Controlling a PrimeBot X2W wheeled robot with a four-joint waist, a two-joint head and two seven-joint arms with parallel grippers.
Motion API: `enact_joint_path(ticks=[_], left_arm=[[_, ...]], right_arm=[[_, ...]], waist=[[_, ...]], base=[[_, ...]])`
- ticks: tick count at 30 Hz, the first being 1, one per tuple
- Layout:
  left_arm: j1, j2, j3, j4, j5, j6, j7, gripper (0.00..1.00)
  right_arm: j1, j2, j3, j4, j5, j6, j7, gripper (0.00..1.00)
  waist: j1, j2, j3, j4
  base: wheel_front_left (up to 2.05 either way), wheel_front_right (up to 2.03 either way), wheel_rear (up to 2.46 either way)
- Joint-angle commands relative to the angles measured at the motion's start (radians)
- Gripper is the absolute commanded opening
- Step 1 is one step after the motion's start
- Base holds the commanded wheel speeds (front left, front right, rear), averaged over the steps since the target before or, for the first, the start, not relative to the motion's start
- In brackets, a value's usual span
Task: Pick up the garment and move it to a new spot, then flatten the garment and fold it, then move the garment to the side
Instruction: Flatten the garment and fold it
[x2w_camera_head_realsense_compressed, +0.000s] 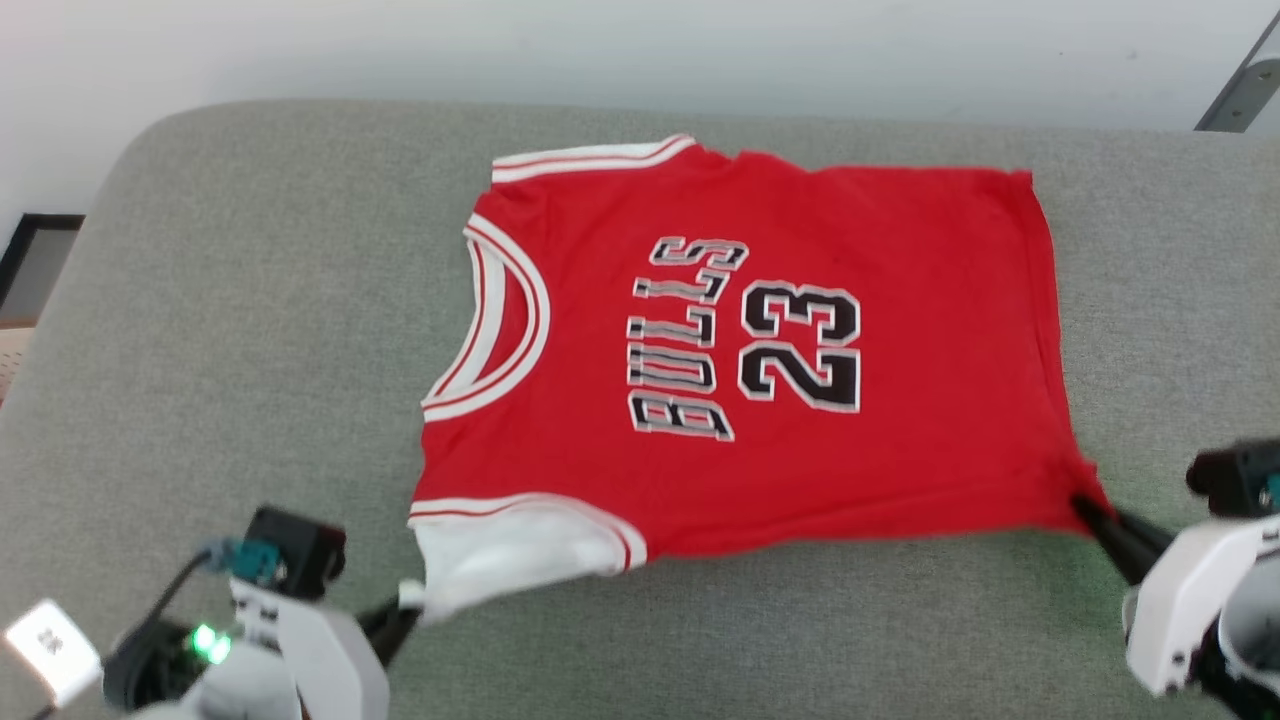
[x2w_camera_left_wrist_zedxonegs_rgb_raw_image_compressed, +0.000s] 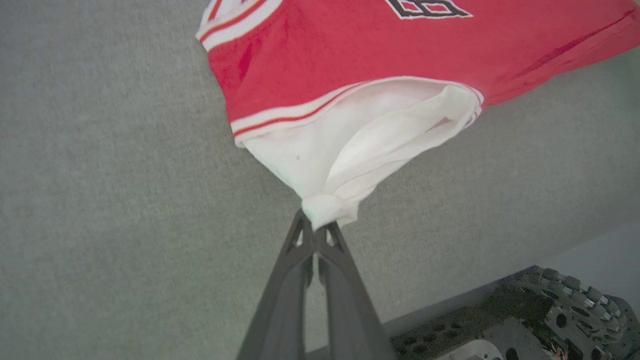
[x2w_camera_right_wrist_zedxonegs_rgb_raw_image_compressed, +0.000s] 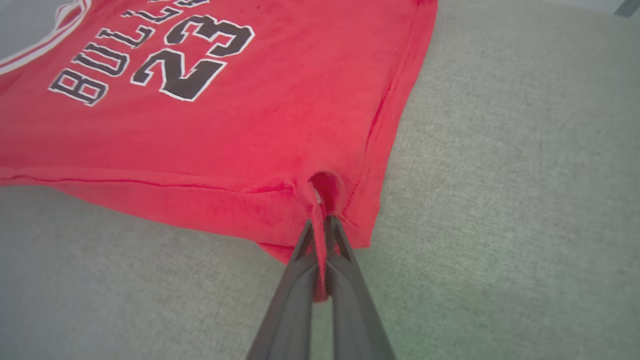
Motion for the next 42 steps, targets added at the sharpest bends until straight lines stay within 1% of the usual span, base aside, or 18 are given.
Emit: enact_joint_path(ticks=[1,3,4,11,15,19,24,28,29,32,36,38,42], left_arm=[[0.051,0.020,-0.005,-0.035,-0.026,0.031,0.011,0.00],[0.086,0.035,-0.014,-0.067,-0.050,0.048,0.025,0.00],[0.086,0.035,-0.014,-0.067,-0.050,0.048,0.025,0.00],[0.177,0.060,-0.038,-0.138,-0.130,0.090,0.074,0.00],[0.210,0.074,-0.047,-0.167,-0.160,0.115,0.096,0.00],[0.216,0.100,-0.039,-0.195,-0.172,0.137,0.110,0.00],[0.149,0.149,0.004,-0.225,-0.126,0.137,0.101,0.00],[0.056,0.184,0.041,-0.222,-0.066,0.105,0.115,0.00],[0.027,0.189,0.048,-0.215,-0.048,0.090,0.119,0.00],[-0.066,0.182,0.069,-0.176,-0.006,0.036,0.141,0.00],[-0.204,0.132,0.077,-0.078,0.049,-0.058,0.170,0.00],[-0.274,0.092,0.072,-0.012,0.077,-0.108,0.183,0.00],[-0.385,0.004,0.048,0.136,0.119,-0.194,0.196,0.00]], right_arm=[[0.065,0.002,-0.023,-0.048,0.006,-0.002,0.045,0.00],[0.125,0.007,-0.045,-0.096,0.015,-0.002,0.096,0.00],[0.125,0.007,-0.045,-0.096,0.015,-0.002,0.096,0.00],[0.289,-0.014,-0.086,-0.247,0.052,-0.002,0.259,0.00],[0.352,-0.014,-0.112,-0.312,0.061,-0.002,0.324,0.00],[0.379,-0.004,-0.155,-0.361,0.054,-0.002,0.350,0.00],[0.347,0.021,-0.211,-0.396,0.018,-0.002,0.340,0.00],[0.286,0.041,-0.224,-0.401,-0.023,-0.002,0.326,0.00],[0.266,0.045,-0.221,-0.396,-0.029,-0.002,0.325,0.00],[0.198,0.059,-0.205,-0.376,-0.050,-0.002,0.322,0.00],[0.102,0.069,-0.185,-0.328,-0.076,-0.002,0.312,0.00],[0.054,0.073,-0.172,-0.297,-0.090,-0.002,0.302,0.00],[-0.034,0.069,-0.132,-0.225,-0.099,-0.002,0.285,0.00]], waist=[[0.0000,0.0000,-0.005,0.001],[0.0000,0.0000,-0.006,0.002],[0.0000,0.0000,-0.006,0.002],[0.0000,0.0000,0.002,-0.005],[0.0000,0.0000,0.007,-0.010],[0.0000,0.0000,0.013,-0.015],[0.0000,0.0000,0.020,-0.022],[0.0000,0.0000,0.028,-0.030],[0.0000,0.0000,0.029,-0.033],[0.0000,0.0000,0.038,-0.042],[0.0000,0.0000,0.054,-0.049],[0.0000,0.0000,0.063,-0.052],[0.0000,0.0000,0.083,-0.060]], base=[[0.00,0.00,0.00],[0.00,0.00,0.00],[0.00,0.00,0.00],[0.00,0.00,0.00],[0.00,0.00,0.00],[0.00,0.00,0.00],[0.00,0.00,0.00],[0.00,0.00,0.00],[0.00,0.00,0.00],[0.00,0.00,0.00],[0.00,0.00,0.00],[0.00,0.00,0.00],[0.00,0.00,0.00]])
